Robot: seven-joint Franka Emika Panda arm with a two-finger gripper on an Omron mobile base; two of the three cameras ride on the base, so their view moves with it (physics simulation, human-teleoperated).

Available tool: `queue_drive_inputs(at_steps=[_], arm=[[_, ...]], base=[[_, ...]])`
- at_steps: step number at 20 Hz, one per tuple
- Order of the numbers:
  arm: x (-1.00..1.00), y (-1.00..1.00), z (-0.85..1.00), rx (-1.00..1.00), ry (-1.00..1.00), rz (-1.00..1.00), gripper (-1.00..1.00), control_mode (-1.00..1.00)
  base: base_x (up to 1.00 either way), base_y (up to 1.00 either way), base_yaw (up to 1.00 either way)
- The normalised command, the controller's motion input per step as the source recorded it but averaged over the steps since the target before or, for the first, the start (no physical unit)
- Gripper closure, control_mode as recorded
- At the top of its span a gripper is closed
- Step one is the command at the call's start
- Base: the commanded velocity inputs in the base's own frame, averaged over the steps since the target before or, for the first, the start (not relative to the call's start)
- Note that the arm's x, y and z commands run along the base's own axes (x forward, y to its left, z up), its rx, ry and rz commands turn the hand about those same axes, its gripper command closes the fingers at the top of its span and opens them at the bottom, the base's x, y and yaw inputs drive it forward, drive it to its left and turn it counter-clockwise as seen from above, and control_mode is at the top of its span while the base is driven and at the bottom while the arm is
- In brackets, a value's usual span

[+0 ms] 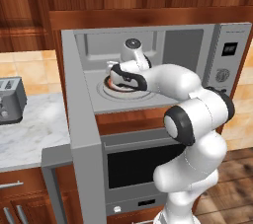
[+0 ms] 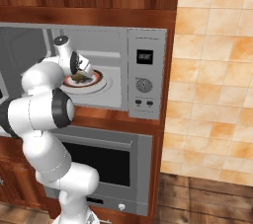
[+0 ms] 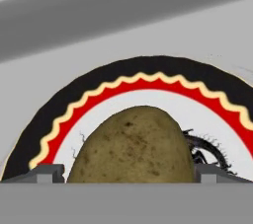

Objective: Retrieve the reheated potato from the microwave, then place the potato, cheese, and condiment on the cutting board.

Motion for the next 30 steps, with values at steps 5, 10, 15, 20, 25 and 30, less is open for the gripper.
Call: queue_drive_inputs(at_steps=[5,10,15,20,25,30], arm=[[0.03,0.06,-0.26,0.0,0.1,0.0,-1.0,-1.0],[-0.03,0.16,-0.38,0.0,0.1,0.0,1.0,-1.0],[-0.2,0.17,-0.54,-0.01,0.08,0.0,1.0,-1.0],[-0.23,0.07,-0.55,0.0,0.04,0.0,1.0,-1.0],[-0.35,0.1,-0.32,0.01,-0.09,0.0,1.0,-1.0],[-0.03,0.05,0.05,0.04,-0.13,-0.02,1.0,-1.0]], base=[[0.0,0.0,0.0],[0.0,0.0,0.0],[0.0,0.0,0.0],[0.0,0.0,0.0],[0.0,0.0,0.0],[0.0,0.0,0.0]])
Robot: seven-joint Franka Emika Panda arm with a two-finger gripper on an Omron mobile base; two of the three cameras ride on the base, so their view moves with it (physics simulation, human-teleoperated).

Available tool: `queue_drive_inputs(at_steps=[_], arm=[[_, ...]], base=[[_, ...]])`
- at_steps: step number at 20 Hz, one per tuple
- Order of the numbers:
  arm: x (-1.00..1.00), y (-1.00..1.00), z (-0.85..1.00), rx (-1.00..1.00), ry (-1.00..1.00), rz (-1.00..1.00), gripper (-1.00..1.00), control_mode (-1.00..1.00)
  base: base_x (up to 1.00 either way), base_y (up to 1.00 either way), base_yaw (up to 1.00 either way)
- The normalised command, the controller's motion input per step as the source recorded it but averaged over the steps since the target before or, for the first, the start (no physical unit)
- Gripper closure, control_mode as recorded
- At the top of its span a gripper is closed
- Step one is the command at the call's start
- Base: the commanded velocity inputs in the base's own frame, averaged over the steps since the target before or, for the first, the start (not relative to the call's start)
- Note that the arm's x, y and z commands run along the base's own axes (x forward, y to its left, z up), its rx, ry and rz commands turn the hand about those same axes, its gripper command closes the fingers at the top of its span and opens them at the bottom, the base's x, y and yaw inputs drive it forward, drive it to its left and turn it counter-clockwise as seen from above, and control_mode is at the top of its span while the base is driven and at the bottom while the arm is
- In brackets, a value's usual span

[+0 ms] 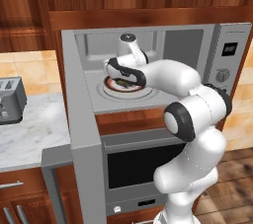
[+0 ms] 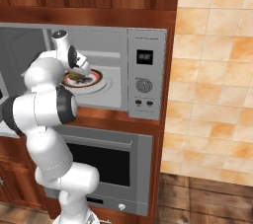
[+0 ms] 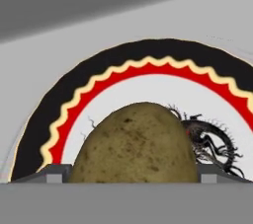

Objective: Retrieve the reheated potato from the microwave, then place the potato, cheese, and condiment on the cutting board.

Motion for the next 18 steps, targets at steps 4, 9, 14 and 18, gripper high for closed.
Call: queue_drive_inputs(at_steps=[4,9,14,18], arm=[[-0.15,0.02,0.24,0.0,-0.12,0.0,1.0,-1.0],[-0.36,0.07,0.22,0.0,-0.16,0.0,1.0,-1.0],[-0.5,0.01,0.15,0.0,-0.17,0.15,1.0,-1.0],[-0.49,0.0,0.03,0.0,-0.02,0.27,1.0,-1.0]], base=[[0.0,0.0,0.0],[0.0,0.0,0.0],[0.0,0.0,0.0],[0.0,0.0,0.0]])
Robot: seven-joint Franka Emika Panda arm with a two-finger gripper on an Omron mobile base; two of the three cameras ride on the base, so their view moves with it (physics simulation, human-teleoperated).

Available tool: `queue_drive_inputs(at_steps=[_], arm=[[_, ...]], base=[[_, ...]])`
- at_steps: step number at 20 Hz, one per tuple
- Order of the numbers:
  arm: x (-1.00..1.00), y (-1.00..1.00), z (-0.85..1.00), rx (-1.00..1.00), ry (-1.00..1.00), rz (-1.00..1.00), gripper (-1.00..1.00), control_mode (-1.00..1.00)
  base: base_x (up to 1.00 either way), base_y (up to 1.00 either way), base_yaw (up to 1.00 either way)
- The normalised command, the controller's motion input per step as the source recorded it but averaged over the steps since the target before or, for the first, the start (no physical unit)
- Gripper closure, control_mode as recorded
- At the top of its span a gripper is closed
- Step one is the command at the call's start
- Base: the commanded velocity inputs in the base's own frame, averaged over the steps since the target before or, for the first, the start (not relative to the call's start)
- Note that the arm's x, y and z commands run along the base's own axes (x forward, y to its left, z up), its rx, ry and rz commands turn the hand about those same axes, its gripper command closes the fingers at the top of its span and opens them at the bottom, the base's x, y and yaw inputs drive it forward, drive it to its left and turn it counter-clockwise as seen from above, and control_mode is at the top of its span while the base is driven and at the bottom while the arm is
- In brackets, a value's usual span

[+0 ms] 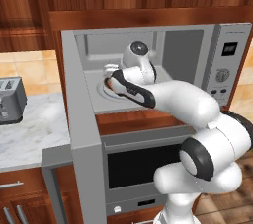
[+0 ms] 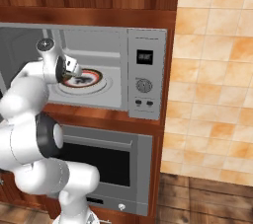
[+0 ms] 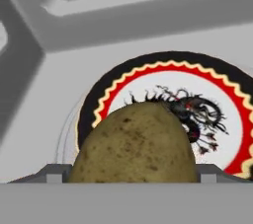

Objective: Retrieve the reheated potato from the microwave, then place the potato, cheese, and condiment on the cutting board.

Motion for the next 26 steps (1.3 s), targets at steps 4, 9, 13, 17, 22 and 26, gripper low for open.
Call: queue_drive_inputs(at_steps=[4,9,13,17,22,26], arm=[[-0.49,-0.02,0.21,0.0,-0.03,0.28,1.0,-1.0],[-0.62,-0.15,0.38,0.0,-0.01,0.15,1.0,-1.0],[-0.77,-0.26,0.33,0.0,-0.03,0.06,1.0,-1.0],[-0.82,-0.25,0.24,0.0,-0.04,0.01,1.0,-1.0],[-0.77,-0.31,0.16,-0.01,-0.03,0.0,1.0,-1.0],[-0.77,-0.36,0.12,-0.01,-0.01,0.0,1.0,-1.0]], base=[[0.0,0.0,0.0],[0.0,0.0,0.0],[0.0,0.0,0.0],[0.0,0.0,0.0],[0.0,0.0,0.0],[0.0,0.0,0.0]])
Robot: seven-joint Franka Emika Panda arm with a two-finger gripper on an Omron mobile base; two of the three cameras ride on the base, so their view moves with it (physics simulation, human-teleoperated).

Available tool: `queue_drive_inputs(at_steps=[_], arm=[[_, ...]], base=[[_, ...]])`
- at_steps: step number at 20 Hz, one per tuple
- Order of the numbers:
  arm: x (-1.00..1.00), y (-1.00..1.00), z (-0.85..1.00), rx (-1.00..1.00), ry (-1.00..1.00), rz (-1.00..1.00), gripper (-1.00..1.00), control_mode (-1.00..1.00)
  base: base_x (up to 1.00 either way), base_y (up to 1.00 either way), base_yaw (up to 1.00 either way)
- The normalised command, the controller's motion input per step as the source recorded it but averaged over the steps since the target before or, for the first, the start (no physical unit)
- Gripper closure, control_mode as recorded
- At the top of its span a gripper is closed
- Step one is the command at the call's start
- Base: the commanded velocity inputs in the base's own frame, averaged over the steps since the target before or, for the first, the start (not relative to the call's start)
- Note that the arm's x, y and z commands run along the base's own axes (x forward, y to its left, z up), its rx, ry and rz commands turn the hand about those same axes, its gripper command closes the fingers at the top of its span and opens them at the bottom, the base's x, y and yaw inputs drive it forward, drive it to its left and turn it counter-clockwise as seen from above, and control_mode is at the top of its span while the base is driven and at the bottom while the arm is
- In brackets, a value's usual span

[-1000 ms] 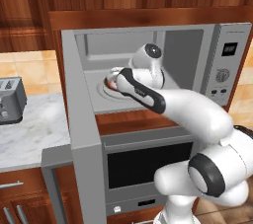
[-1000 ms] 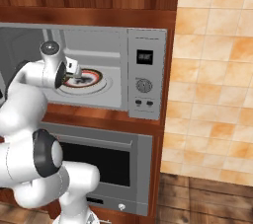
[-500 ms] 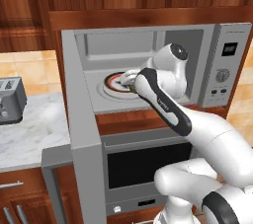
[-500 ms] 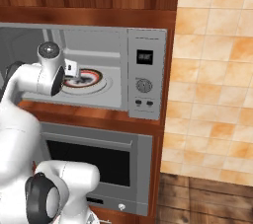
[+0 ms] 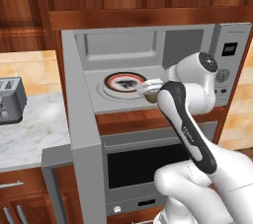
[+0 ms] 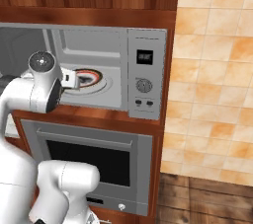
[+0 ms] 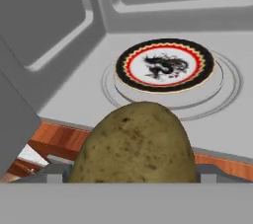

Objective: Retrieve the reheated potato from the microwave, then place the potato, cheese, and condiment on the cutting board.

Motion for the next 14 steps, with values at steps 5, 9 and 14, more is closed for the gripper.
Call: queue_drive_inputs(at_steps=[5,9,14], arm=[[-0.65,-0.29,0.04,-0.02,0.0,0.0,1.0,-1.0],[-0.52,-0.17,0.01,-0.02,0.0,-0.01,1.0,-1.0],[-0.08,-0.02,0.01,0.01,-0.01,-0.02,1.0,-1.0]], base=[[0.0,0.0,0.0],[0.0,0.0,0.0],[0.0,0.0,0.0]])
